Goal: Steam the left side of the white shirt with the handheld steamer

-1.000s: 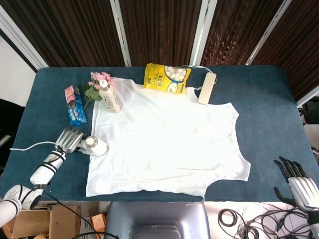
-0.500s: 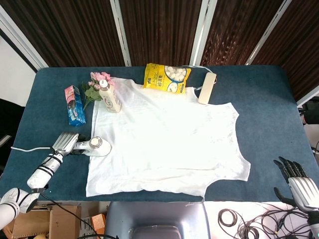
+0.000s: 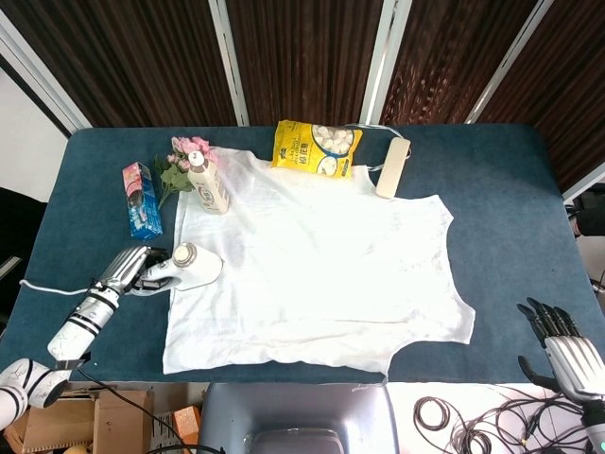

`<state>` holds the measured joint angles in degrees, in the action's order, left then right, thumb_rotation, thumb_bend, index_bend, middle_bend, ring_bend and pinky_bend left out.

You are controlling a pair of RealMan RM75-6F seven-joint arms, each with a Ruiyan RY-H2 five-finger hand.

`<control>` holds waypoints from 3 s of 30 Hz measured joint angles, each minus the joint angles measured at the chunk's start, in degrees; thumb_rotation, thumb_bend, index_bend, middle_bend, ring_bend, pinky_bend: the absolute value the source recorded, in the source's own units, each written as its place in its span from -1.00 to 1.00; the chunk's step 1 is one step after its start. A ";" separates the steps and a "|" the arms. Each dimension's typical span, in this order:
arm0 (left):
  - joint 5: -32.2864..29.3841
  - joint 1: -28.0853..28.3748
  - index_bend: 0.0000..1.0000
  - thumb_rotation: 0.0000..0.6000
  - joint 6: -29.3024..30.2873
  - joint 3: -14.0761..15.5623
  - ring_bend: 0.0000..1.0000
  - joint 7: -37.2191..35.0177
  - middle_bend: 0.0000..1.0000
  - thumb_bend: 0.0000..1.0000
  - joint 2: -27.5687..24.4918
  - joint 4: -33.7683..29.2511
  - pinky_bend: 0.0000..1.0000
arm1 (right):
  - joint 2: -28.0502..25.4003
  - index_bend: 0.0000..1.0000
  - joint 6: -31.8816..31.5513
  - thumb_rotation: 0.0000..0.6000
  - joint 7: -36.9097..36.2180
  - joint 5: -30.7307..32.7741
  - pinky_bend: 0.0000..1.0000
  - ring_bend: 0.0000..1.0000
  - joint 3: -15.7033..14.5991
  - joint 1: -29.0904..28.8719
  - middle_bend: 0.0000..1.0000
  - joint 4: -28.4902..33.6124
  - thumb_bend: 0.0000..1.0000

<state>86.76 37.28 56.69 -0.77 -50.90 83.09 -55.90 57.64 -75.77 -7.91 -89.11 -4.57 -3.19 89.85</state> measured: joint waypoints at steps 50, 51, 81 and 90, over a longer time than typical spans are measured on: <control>-53.04 14.79 0.33 1.00 -7.60 -17.32 0.58 72.32 0.54 0.12 15.97 2.09 0.29 | -0.78 -1.00 -0.09 1.00 -2.48 -2.18 -1.00 -1.00 -1.14 -0.49 -1.00 -0.51 -0.27; -53.02 14.76 0.33 1.00 -7.86 -17.58 0.58 72.12 0.54 0.11 16.18 2.91 0.29 | -0.77 -1.00 -0.10 1.00 -2.45 -2.13 -1.00 -1.00 -1.12 -0.49 -1.00 -0.51 -0.27; -45.65 7.25 0.33 1.00 -7.93 -10.66 0.58 68.95 0.54 0.12 3.04 -36.99 0.29 | -0.36 -1.00 0.09 1.00 -1.02 -1.91 -1.00 -1.00 -1.10 -0.54 -1.00 -0.12 -0.27; -44.19 9.34 0.33 1.00 -4.67 -14.57 0.57 67.44 0.54 0.11 6.22 -29.49 0.29 | -0.83 -1.00 -0.48 1.00 -2.72 -2.44 -1.00 -1.00 -1.27 -0.43 -1.00 -0.43 -0.27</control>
<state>42.58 46.62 52.02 -15.34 16.54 89.31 -85.39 56.80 -76.24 -10.63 -91.55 -5.83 -3.62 89.42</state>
